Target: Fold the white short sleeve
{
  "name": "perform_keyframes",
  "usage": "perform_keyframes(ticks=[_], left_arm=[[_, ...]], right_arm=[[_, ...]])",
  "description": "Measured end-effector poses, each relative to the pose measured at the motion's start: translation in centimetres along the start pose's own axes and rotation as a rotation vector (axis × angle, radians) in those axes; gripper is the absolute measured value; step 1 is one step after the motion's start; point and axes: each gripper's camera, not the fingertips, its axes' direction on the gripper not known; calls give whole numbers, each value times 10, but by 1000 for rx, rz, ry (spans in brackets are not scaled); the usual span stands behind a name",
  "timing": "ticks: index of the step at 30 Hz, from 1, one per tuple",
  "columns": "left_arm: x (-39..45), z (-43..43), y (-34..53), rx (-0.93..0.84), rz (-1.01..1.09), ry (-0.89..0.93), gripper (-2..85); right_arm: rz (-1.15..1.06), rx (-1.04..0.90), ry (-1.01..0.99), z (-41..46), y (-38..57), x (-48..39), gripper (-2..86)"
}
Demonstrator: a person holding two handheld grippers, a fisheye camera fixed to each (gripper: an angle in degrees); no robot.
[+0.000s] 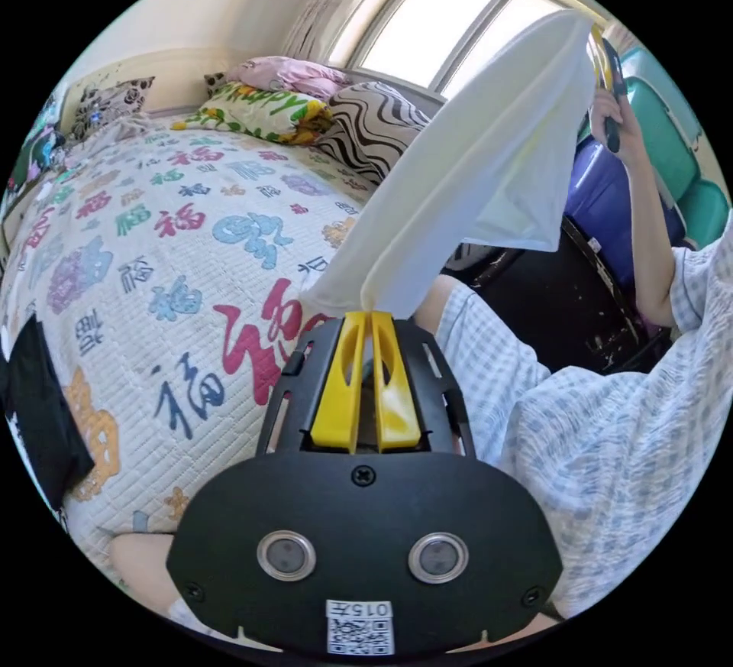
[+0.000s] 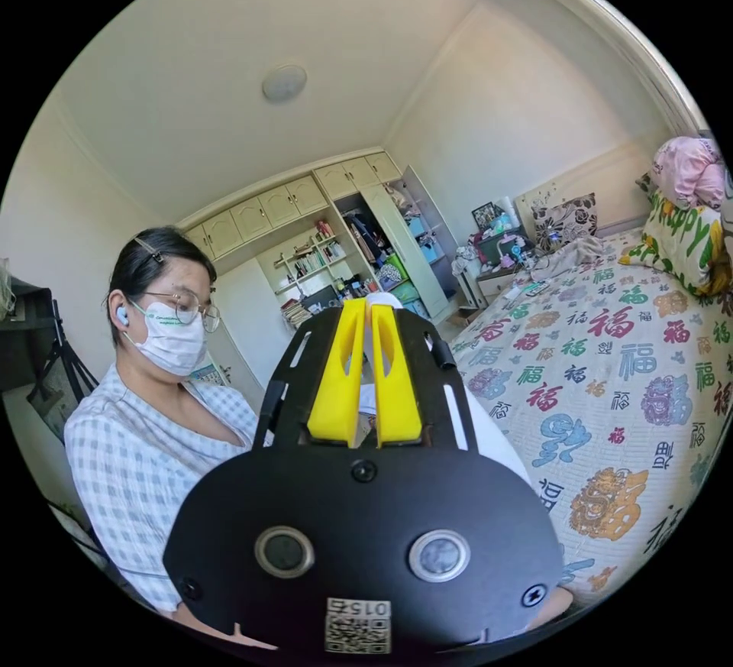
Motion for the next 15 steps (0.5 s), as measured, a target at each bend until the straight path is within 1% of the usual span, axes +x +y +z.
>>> perform_keyframes(ticks=[3,6,11,15], left_arm=[[-18,-39,-8,79,-46,-117,-5],[-31,-83,-19,150,-39,-169,-7],[-30,-132,-37,224,54,-294,-7],[-40,-150,-44,277,59,-306,-7]], right_arm=[[2,23,101,-39,0,-9,1],[51,62,194,-76,7,-11,1],[140,93,236,-112,19,-6,1],[212,125,171,-123,22,4,2]])
